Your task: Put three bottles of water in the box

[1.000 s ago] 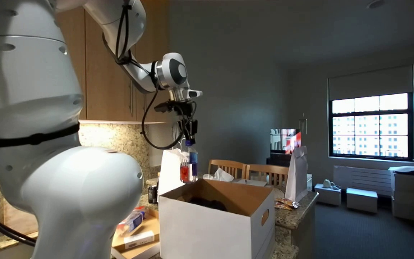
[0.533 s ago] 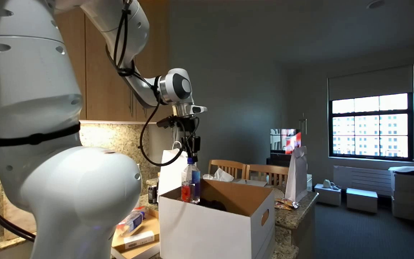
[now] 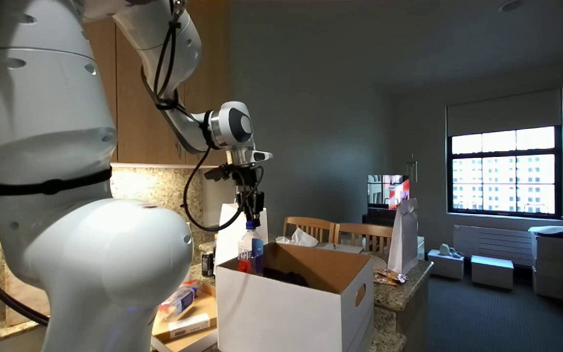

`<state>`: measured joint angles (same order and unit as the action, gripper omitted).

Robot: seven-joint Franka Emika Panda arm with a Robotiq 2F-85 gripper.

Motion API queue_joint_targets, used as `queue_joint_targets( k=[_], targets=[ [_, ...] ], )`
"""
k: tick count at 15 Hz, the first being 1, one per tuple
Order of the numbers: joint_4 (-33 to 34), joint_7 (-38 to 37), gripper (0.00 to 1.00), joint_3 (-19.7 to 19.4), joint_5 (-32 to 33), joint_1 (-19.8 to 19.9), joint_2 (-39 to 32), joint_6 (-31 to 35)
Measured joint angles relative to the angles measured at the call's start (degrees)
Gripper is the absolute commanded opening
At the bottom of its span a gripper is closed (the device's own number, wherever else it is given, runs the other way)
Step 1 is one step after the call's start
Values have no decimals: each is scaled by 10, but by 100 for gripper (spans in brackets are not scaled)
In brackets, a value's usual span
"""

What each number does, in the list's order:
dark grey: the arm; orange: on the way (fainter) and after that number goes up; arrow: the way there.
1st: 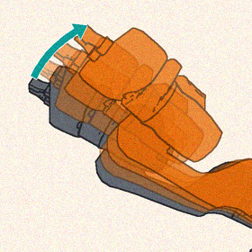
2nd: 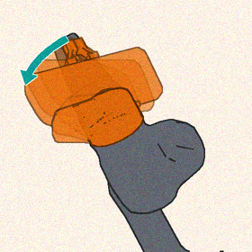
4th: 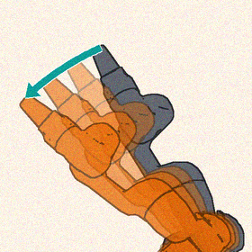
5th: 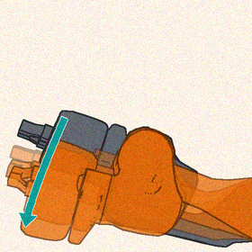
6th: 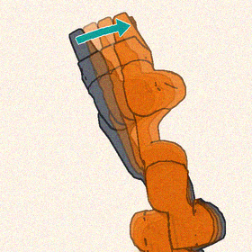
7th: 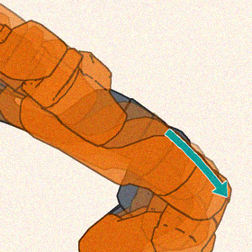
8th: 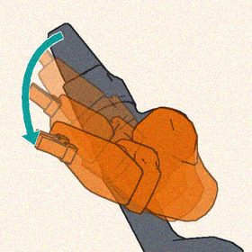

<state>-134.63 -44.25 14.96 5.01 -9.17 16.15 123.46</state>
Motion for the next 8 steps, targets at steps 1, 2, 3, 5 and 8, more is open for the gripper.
queue_joint_targets(
  k=[1,2,3,5,8],
  targets=[
    [0,-2,11,7,0,0,-9,0],
    [0,-8,11,14,2,0,-20,2],
    [0,-19,11,19,5,0,-32,11],
    [0,-50,11,27,8,0,-58,40],
    [0,-99,11,33,11,-2,-94,81]
  ],
)
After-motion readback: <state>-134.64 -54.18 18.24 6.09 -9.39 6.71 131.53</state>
